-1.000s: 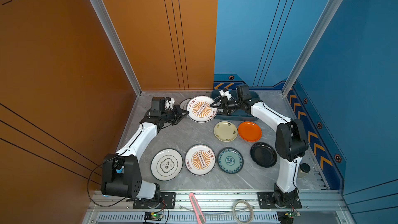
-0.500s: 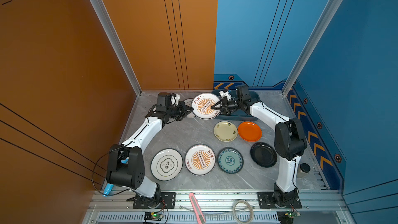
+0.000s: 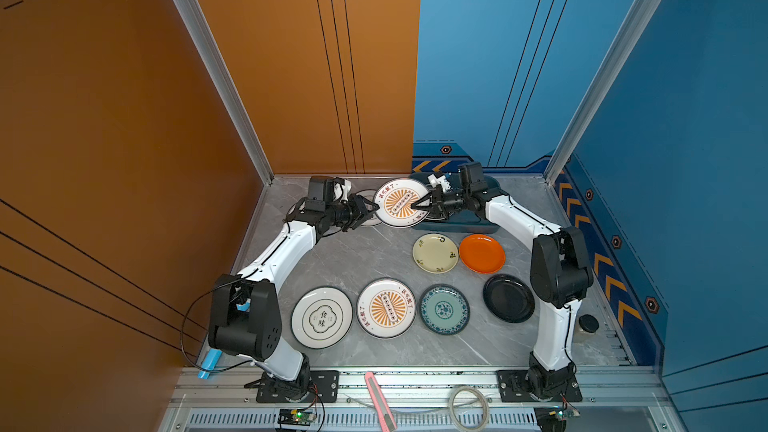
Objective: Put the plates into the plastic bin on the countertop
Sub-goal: 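Grasp the sunburst plate's edge with the right gripper from the left gripper, then lower the sunburst plate into the teal bin with the right gripper while left gripper withdraws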
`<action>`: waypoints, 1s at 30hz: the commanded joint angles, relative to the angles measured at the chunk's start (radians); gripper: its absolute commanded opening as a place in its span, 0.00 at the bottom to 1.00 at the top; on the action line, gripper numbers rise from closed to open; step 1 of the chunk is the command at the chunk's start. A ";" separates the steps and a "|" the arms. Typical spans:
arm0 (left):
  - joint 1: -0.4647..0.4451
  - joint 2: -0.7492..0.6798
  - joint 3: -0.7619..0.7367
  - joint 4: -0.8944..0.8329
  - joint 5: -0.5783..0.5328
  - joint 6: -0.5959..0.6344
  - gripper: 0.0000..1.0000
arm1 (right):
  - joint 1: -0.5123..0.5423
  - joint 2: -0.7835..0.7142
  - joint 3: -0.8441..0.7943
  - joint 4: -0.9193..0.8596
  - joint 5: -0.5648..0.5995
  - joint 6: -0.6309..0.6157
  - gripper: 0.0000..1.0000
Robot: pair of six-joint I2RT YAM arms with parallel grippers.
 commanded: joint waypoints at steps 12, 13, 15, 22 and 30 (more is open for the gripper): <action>0.069 -0.135 -0.112 0.003 -0.097 -0.032 0.98 | -0.171 0.040 0.171 -0.152 0.136 -0.054 0.00; 0.085 -0.153 -0.132 0.002 -0.104 -0.035 0.98 | -0.183 0.051 0.200 -0.179 0.153 -0.066 0.00; 0.111 -0.180 -0.143 -0.062 -0.134 -0.012 0.98 | -0.201 0.064 0.237 -0.225 0.184 -0.080 0.00; 0.215 -0.255 -0.174 -0.238 -0.197 0.086 0.98 | -0.255 0.142 0.317 -0.320 0.272 -0.096 0.00; 0.331 -0.294 -0.256 -0.238 -0.170 0.091 0.98 | -0.269 0.228 0.418 -0.449 0.358 -0.129 0.00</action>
